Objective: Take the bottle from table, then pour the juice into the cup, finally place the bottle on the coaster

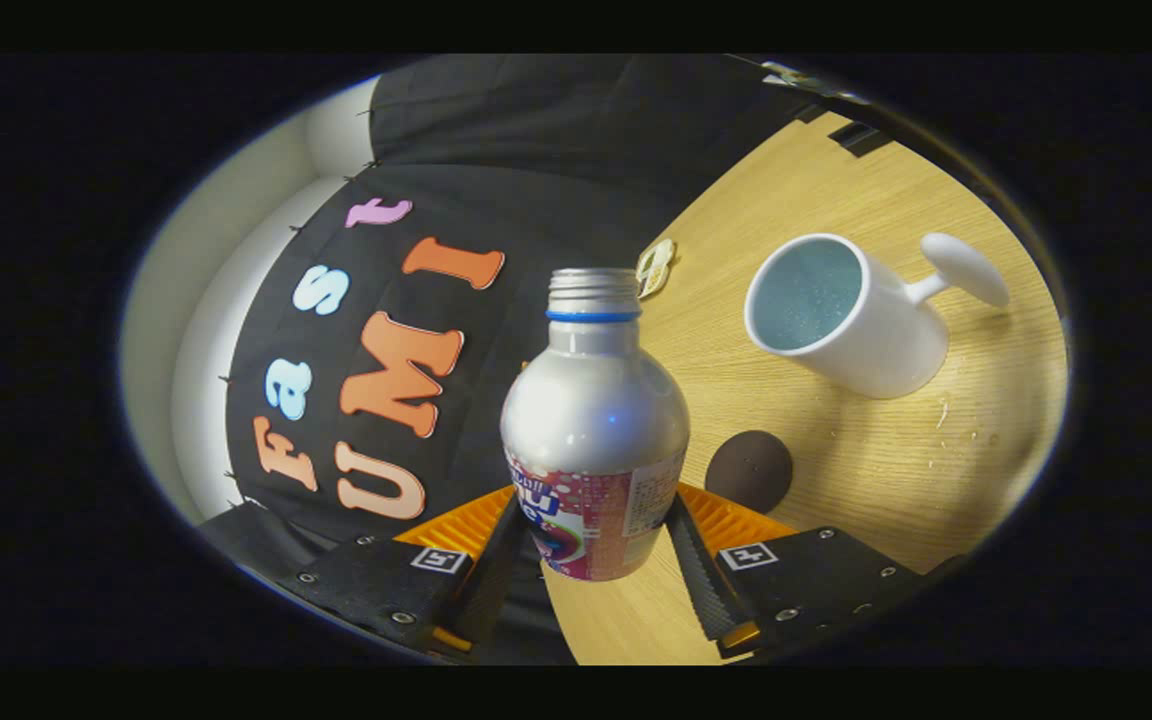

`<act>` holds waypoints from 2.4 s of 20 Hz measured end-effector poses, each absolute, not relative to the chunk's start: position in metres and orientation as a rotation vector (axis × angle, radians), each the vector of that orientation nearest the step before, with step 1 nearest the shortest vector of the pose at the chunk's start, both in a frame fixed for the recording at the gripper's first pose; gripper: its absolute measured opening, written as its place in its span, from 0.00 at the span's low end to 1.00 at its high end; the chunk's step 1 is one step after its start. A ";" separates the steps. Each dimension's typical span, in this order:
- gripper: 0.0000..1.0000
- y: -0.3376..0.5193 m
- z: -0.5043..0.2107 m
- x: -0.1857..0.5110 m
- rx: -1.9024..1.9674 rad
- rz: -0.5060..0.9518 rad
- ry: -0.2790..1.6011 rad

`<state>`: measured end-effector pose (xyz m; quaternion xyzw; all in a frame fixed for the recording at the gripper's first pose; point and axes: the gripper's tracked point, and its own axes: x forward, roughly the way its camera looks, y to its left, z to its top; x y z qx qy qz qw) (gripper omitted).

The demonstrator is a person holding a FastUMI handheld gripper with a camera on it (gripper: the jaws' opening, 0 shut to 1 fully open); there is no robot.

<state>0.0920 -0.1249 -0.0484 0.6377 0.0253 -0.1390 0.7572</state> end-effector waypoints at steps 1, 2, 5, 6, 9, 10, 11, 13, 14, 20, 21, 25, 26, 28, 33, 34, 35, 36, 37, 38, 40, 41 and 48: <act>0.76 -0.126 -0.046 0.094 1.413 -0.304 0.052; 0.76 -0.129 -0.045 0.097 1.434 -0.308 0.048; 0.76 -0.133 -0.045 0.097 1.507 -0.329 0.050; 0.76 -0.136 -0.044 0.097 1.541 -0.333 0.043; 0.76 -0.139 -0.037 0.100 1.644 -0.333 0.021; 0.76 -0.140 -0.035 0.100 1.659 -0.337 0.021; 0.76 -0.140 -0.036 0.102 1.669 -0.340 0.028; 0.76 -0.140 -0.036 0.102 1.698 -0.344 0.038; 0.76 -0.141 -0.036 0.103 1.720 -0.351 0.042; 0.76 -0.148 -0.030 0.097 1.839 -0.384 0.018; 0.76 -0.148 -0.027 0.099 1.855 -0.379 0.014; 0.76 -0.151 -0.018 0.103 1.902 -0.378 0.010; 0.77 -0.153 -0.017 0.102 1.917 -0.379 0.005; 0.77 -0.155 -0.012 0.102 1.946 -0.377 -0.004; 0.76 -0.160 -0.010 0.103 2.024 -0.388 -0.020; 0.77 -0.161 -0.010 0.102 2.036 -0.394 -0.020; 0.76 -0.161 -0.012 0.103 2.047 -0.398 -0.017; 0.77 -0.162 -0.011 0.103 2.056 -0.400 -0.018; 0.76 -0.162 -0.012 0.103 2.066 -0.399 -0.020; 0.76 -0.162 -0.011 0.104 2.074 -0.400 -0.020; 0.77 -0.160 -0.011 0.104 2.088 -0.399 -0.016; 0.77 -0.160 -0.011 0.105 2.096 -0.397 -0.015; 0.77 -0.162 -0.013 0.110 2.131 -0.399 -0.010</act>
